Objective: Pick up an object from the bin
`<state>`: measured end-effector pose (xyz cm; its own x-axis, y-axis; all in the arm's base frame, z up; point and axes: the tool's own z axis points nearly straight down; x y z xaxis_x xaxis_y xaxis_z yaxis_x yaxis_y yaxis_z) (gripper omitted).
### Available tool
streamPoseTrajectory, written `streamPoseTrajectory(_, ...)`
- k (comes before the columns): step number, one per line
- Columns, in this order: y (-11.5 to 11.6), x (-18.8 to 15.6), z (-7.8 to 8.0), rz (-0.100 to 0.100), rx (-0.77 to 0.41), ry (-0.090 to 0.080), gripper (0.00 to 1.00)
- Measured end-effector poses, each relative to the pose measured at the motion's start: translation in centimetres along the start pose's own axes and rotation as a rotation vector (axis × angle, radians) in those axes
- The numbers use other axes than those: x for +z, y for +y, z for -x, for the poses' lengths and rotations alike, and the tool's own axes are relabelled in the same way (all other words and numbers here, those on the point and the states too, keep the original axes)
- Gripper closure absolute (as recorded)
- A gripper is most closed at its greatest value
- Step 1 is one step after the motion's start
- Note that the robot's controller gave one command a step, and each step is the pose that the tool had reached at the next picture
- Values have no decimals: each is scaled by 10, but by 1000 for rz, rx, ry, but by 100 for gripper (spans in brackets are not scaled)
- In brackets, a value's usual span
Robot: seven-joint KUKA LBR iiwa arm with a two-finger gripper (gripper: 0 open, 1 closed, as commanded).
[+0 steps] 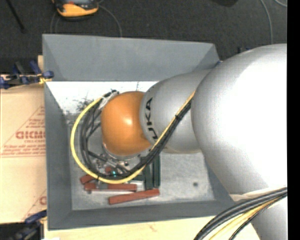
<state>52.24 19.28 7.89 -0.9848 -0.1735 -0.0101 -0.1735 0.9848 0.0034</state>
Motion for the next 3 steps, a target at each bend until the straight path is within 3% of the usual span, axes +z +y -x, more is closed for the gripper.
streamPoseTrajectory(1,0,0,0,0,2,0,100)
streamPoseTrajectory(2,0,0,0,0,3,0,100)
streamPoseTrajectory(3,3,-28,1,-3,3,12,100)
